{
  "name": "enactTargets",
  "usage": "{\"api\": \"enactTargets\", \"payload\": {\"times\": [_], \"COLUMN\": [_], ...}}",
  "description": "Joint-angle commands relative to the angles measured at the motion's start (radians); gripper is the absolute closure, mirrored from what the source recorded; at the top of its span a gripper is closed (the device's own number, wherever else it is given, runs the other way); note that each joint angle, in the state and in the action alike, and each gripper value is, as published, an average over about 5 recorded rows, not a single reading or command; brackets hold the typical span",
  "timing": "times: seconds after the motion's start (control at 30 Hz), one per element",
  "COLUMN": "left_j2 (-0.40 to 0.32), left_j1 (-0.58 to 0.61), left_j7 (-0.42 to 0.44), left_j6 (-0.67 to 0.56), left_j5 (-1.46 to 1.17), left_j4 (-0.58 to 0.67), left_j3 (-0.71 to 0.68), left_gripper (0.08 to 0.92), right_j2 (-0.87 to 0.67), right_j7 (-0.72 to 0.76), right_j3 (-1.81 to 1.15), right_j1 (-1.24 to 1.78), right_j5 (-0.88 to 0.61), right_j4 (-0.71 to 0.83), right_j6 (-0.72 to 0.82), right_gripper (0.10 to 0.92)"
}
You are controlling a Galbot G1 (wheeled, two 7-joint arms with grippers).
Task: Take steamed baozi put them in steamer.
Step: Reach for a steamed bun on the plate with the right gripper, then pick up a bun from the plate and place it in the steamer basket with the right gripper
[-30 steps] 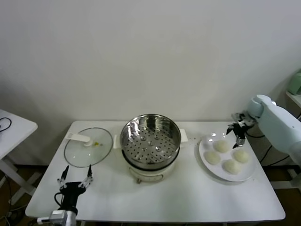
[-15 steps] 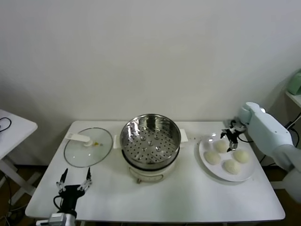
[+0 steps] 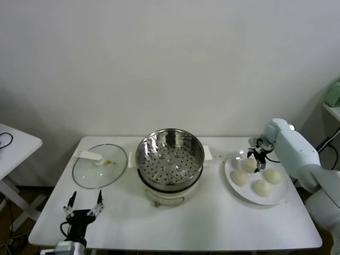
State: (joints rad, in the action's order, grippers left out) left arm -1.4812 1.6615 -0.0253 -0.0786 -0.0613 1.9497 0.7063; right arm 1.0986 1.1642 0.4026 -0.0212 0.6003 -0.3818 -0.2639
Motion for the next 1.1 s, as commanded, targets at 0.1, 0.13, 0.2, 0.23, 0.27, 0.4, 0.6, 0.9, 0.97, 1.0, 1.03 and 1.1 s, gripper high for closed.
{"api": "enactTargets", "payload": {"times": [0.1, 0.13, 0.2, 0.23, 0.27, 0.4, 0.6, 0.9, 0.97, 1.0, 1.03, 1.1], "left_j2": [0.002, 0.002, 0.002, 0.002, 0.002, 0.002, 0.003, 0.004, 0.004, 0.004, 0.004, 0.004], "left_j1": [0.004, 0.005, 0.006, 0.006, 0.007, 0.008, 0.013, 0.017, 0.018, 0.018, 0.019, 0.02], "left_j7": [0.0, 0.0, -0.005, -0.008, -0.01, -0.014, -0.015, -0.015, -0.015, -0.015, -0.015, -0.015], "left_j6": [-0.001, -0.001, 0.002, 0.003, 0.004, 0.003, -0.001, -0.004, -0.005, -0.006, -0.007, -0.008], "left_j5": [-0.004, -0.005, -0.003, -0.003, -0.003, -0.004, -0.005, -0.006, -0.006, -0.006, -0.005, -0.004], "left_j4": [-0.003, -0.004, -0.004, -0.004, -0.005, -0.006, -0.009, -0.008, -0.009, -0.009, -0.01, -0.01], "left_j3": [-0.001, 0.0, 0.001, 0.002, 0.003, 0.007, 0.008, 0.011, 0.012, 0.011, 0.011, 0.009], "left_gripper": [0.177, 0.177, 0.177, 0.177, 0.177, 0.177, 0.177, 0.177, 0.177, 0.177, 0.177, 0.177], "right_j2": [0.02, 0.02, 0.021, 0.02, 0.019, 0.017, 0.017, -0.042, -0.081, -0.1, -0.12, -0.155], "right_j7": [-0.014, -0.016, -0.019, -0.02, -0.021, -0.024, -0.026, -0.012, -0.002, 0.002, 0.005, 0.009], "right_j3": [-0.053, -0.055, -0.056, -0.056, -0.057, -0.062, -0.071, 0.004, 0.065, 0.093, 0.124, 0.184], "right_j1": [0.006, 0.006, 0.006, 0.006, 0.007, 0.013, 0.007, -0.022, -0.041, -0.053, -0.07, -0.112], "right_j5": [0.064, 0.066, 0.07, 0.071, 0.071, 0.071, 0.07, 0.005, -0.044, -0.065, -0.092, -0.144], "right_j4": [0.03, 0.03, 0.032, 0.032, 0.032, 0.032, 0.026, -0.1, -0.186, -0.232, -0.281, -0.376], "right_j6": [-0.009, -0.009, -0.011, -0.012, -0.013, -0.016, -0.026, -0.054, -0.057, -0.058, -0.057, -0.057], "right_gripper": [0.203, 0.203, 0.207, 0.216, 0.225, 0.273, 0.295, 0.306, 0.309, 0.311, 0.312, 0.312]}}
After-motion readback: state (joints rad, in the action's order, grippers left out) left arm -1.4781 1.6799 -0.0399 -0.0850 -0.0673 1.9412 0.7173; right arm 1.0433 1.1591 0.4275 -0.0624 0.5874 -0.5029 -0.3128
